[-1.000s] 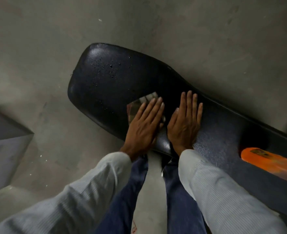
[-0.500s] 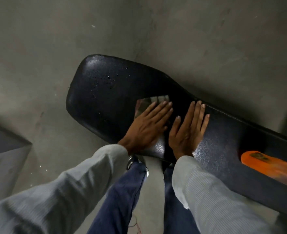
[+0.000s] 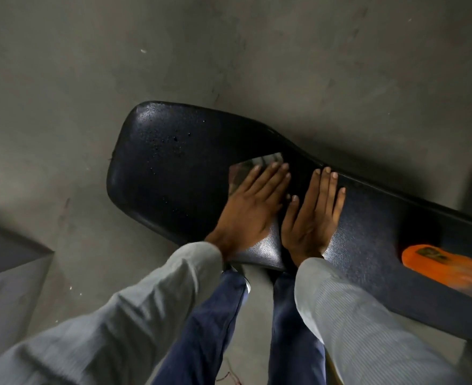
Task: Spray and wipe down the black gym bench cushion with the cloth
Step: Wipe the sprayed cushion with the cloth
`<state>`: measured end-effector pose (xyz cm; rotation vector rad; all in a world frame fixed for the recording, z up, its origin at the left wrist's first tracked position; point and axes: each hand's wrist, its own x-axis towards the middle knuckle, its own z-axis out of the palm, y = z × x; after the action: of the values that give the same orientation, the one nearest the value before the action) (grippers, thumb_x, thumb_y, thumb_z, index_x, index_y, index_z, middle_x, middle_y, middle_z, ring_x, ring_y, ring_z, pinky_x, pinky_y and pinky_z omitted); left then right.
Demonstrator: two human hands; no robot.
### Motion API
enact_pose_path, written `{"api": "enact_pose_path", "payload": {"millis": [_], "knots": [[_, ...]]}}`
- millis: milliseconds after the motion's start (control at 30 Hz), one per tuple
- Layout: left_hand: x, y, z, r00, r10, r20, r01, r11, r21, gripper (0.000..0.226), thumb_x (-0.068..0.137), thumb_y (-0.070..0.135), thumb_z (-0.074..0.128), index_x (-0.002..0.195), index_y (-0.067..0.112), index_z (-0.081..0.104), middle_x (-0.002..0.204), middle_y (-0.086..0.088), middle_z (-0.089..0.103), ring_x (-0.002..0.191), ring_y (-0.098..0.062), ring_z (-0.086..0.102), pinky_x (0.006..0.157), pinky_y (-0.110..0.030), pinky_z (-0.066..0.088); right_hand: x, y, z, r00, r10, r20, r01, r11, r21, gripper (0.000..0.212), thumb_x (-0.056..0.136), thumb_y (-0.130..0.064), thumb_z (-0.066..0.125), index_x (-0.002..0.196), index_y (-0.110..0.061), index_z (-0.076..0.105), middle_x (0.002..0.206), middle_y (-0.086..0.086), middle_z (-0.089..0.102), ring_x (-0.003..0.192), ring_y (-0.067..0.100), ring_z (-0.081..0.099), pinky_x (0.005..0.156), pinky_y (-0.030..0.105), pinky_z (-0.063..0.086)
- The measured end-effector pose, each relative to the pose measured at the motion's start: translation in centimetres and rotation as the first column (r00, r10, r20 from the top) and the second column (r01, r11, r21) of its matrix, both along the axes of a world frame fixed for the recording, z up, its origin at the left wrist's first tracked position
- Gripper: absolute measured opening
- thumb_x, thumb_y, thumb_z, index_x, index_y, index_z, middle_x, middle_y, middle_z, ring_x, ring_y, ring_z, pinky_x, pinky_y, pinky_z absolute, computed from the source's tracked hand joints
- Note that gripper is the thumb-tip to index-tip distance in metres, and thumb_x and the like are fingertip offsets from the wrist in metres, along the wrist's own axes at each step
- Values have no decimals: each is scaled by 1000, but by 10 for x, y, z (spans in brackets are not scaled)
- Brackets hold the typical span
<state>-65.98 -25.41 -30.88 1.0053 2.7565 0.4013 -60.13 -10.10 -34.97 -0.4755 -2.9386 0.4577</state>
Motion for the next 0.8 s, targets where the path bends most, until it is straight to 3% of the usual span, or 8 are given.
{"api": "enact_pose_path", "payload": {"millis": [133, 267, 333, 400, 467, 633, 800], "knots": [[-17, -51, 2, 973, 215, -83, -221, 972, -74, 63, 110, 35, 36, 167, 11, 28, 177, -11, 18, 165, -27, 13, 133, -54, 13, -1, -2, 0, 1000, -15, 3, 15, 1000, -1, 66, 109, -26, 46, 167, 2, 32, 177, 18, 29, 168, 34, 21, 134, 60, 17], [-71, -16, 2, 886, 458, -70, -460, 888, -7, 61, 109, 34, 42, 164, 8, 34, 174, -17, 23, 164, -32, 18, 134, -46, -1, 0, 0, -3, 1000, -12, 7, 12, 1000, -3, 67, 109, -26, 47, 167, 1, 31, 177, 18, 28, 168, 33, 20, 135, 59, 15], [-70, 7, -2, 954, 300, -21, -300, 954, 12, 68, 99, 30, 55, 160, 4, 41, 170, -19, 33, 162, -35, 25, 134, -47, 1, -1, 1, -3, 1000, -8, -4, 8, 1000, -5, 66, 109, -26, 46, 167, 1, 32, 177, 18, 28, 168, 33, 21, 135, 59, 15], [-43, 19, -2, 999, 44, 4, -44, 999, 31, 68, 100, 33, 53, 160, 4, 41, 171, -17, 34, 162, -33, 24, 134, -49, 9, 0, 0, -2, 1000, -5, -10, 5, 1000, -8, 65, 109, -25, 44, 167, 1, 32, 177, 19, 28, 168, 33, 21, 135, 59, 16], [-12, 15, 0, 1000, -7, 9, 7, 1000, 16, 65, 108, 36, 45, 164, 7, 34, 175, -13, 26, 165, -28, 17, 135, -47, 9, 0, -1, -1, 1000, -7, -8, 7, 1000, -11, 64, 109, -25, 44, 167, 1, 32, 177, 18, 29, 168, 33, 21, 135, 59, 16], [18, -47, 1, 941, 332, -63, -335, 941, -41, 65, 110, 34, 39, 167, 8, 25, 177, -12, 18, 166, -26, 11, 134, -50, 10, 1, -3, 0, 1000, -20, -17, 20, 1000, -22, 64, 111, -28, 44, 167, 0, 33, 177, 18, 30, 167, 32, 22, 135, 59, 16], [-60, -48, 0, 791, 605, -91, -608, 794, -9, 60, 113, 36, 33, 166, 8, 30, 176, -11, 23, 165, -28, 16, 134, -52, 11, 0, -6, -2, 1000, -29, 3, 29, 1000, 7, 65, 111, -29, 43, 168, -1, 30, 177, 18, 28, 168, 33, 21, 136, 58, 15]]}}
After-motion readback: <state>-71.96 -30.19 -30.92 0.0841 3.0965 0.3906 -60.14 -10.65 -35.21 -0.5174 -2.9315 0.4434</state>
